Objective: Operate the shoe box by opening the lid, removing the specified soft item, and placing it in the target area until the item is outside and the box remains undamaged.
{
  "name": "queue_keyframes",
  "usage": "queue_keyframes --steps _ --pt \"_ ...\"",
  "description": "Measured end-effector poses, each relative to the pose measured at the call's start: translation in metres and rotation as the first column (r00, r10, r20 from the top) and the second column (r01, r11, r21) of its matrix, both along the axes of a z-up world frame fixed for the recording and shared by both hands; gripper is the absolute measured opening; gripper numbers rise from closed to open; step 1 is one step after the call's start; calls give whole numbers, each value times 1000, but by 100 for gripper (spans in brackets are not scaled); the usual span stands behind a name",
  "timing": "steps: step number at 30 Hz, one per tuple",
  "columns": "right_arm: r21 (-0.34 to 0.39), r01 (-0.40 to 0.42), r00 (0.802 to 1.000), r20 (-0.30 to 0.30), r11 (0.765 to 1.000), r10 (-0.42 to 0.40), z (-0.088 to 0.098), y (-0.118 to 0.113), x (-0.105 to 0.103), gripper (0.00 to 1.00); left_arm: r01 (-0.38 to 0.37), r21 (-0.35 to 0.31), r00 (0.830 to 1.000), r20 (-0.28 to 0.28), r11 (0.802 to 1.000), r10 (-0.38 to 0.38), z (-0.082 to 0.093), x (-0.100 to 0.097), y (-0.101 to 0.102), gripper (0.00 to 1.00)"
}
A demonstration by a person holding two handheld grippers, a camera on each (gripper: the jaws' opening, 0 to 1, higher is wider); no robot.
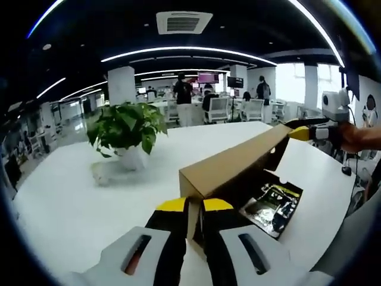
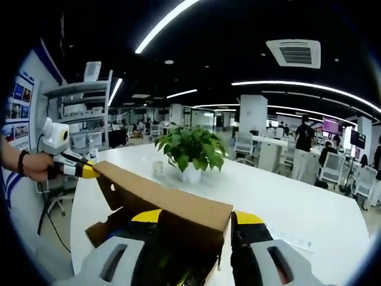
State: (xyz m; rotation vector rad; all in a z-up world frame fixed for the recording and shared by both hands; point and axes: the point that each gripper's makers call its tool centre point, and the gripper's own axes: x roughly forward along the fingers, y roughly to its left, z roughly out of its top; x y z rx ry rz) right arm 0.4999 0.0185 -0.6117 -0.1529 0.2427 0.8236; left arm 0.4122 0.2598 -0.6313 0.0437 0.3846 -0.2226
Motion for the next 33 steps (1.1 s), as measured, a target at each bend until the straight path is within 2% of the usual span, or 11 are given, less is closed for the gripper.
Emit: queue_keyframes --steps 2,6,7,9,12,14,26,33 --pt "-1 3 1000 2 1000 -3 -1 -1 1 40 -5 -10 1000 1 1000 5 1 1 0 5" --pt "-50 21 1000 -7 999 -22 -12 -1 6 32 -11 -13 1000 5 1000 11 1 5 2 5" --pt "-94 43 999 0 995 -44 -17 -5 9 29 -11 -14 1000 5 1000 11 2 6 2 5" --pt "-131 73 997 -10 989 -75 -26 -9 15 21 -12 -17 1000 8 1000 12 2 8 4 5" --pt "-115 128 991 -11 985 -130 -26 -13 26 7 -11 -19 1000 12 1000 12 2 11 5 5" --pt "-132 150 988 -6 980 -152 -28 -17 31 0 -11 -18 1000 17 1000 12 2 12 6 5" --pt "-146 149 988 -6 978 -151 -27 -10 49 0 -16 12 999 38 1000 15 1 30 13 5" --pt "-165 142 989 -23 976 -148 -36 -8 57 0 -22 31 1000 3 999 21 -13 33 15 3"
